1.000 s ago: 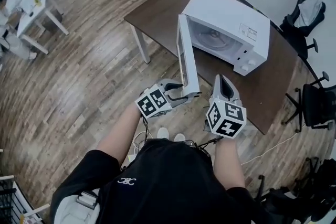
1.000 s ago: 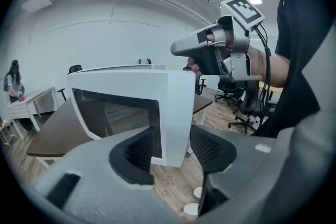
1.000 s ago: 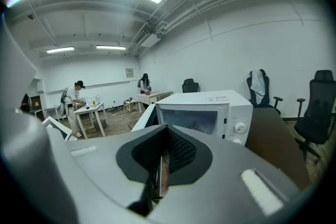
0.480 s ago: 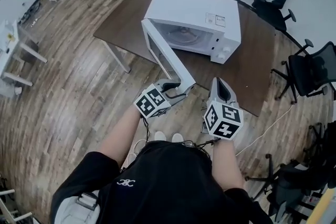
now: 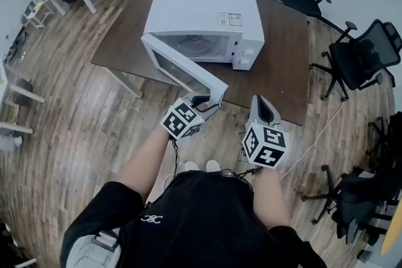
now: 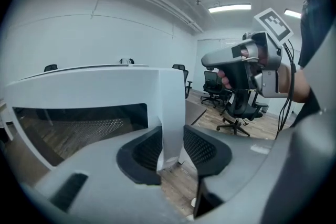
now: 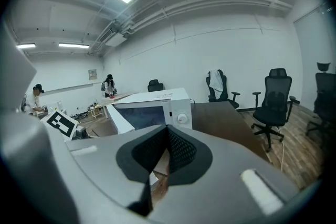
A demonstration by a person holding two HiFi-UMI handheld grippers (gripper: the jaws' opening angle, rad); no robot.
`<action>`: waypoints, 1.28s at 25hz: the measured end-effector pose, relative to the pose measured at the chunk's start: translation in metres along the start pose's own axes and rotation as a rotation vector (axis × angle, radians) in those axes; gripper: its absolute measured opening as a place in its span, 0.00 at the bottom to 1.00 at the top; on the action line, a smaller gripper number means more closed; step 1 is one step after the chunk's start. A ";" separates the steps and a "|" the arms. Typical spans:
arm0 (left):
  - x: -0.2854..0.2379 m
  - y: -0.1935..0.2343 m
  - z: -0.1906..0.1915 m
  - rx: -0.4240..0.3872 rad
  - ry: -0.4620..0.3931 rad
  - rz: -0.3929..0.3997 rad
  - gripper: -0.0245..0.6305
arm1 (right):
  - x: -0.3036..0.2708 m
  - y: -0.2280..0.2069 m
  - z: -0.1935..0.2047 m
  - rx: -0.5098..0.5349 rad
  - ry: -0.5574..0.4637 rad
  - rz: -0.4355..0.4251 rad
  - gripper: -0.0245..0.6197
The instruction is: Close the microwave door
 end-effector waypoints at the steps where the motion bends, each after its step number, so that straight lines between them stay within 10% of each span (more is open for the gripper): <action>1: -0.004 0.002 -0.002 0.003 -0.001 0.004 0.24 | 0.000 -0.003 0.000 -0.002 -0.001 0.010 0.05; 32: -0.117 0.079 -0.058 -0.003 0.010 -0.154 0.21 | -0.006 -0.067 -0.024 0.000 -0.031 0.143 0.05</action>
Point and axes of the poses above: the fingertips, and each gripper's own axes: x backward along the fingers, y to its left, z out of its underside, the point moved 6 cm from there along x, backward along the fingers, and after that the axes turned 9 degrees about -y, right-handed, at the moved point
